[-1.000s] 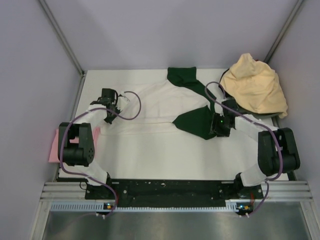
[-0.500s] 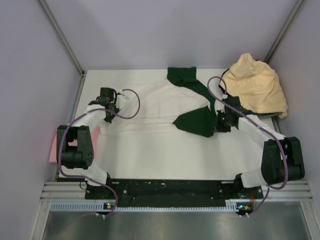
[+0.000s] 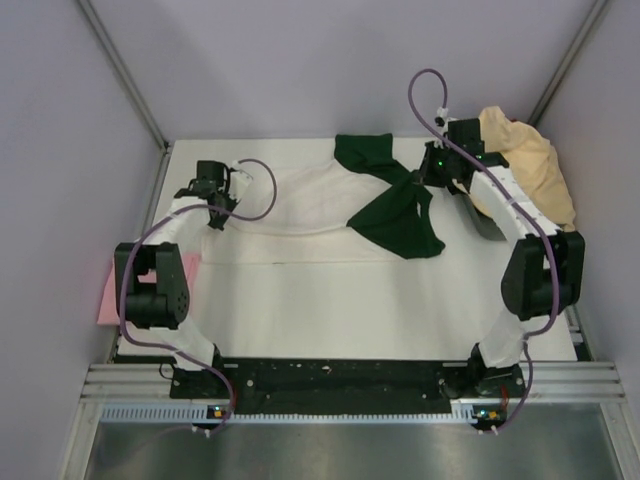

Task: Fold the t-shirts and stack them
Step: Fold the flattened tshirt in 1/3 of the way

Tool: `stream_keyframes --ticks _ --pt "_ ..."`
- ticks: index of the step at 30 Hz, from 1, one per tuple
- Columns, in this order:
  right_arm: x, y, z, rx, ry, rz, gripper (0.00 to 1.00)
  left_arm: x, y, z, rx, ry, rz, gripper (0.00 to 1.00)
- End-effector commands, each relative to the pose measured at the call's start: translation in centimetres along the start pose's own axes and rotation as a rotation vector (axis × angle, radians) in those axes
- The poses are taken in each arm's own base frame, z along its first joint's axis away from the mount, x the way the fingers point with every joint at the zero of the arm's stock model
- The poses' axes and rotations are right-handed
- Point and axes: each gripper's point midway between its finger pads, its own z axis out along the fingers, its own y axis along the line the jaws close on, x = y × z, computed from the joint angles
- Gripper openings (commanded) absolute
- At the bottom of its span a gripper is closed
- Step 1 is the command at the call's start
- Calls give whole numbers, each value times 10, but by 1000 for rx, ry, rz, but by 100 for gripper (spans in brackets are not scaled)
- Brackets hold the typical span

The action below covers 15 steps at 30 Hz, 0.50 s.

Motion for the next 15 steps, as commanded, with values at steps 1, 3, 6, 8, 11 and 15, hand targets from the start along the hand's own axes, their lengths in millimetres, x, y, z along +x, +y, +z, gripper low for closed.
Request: stream_keyframes --ticks 1,3,6,8,11,15 --pt "-37 2 23 -21 -35 -38 0 -21 12 4 -19 -49 -49 0" --pt "-49 4 35 -26 -46 -40 0 -19 10 8 -15 -37 -56 0" --pt "-62 0 48 -14 -60 -45 0 -15 9 13 -11 -14 -67 0" --pt "-71 -5 53 5 -77 -41 0 -12 7 17 -10 -2 -66 0" --pt "-81 -15 57 23 -93 -23 0 -10 6 22 -8 7 -68 0" --pt "-81 -21 71 21 -81 -16 0 -6 9 28 -29 29 -69 3"
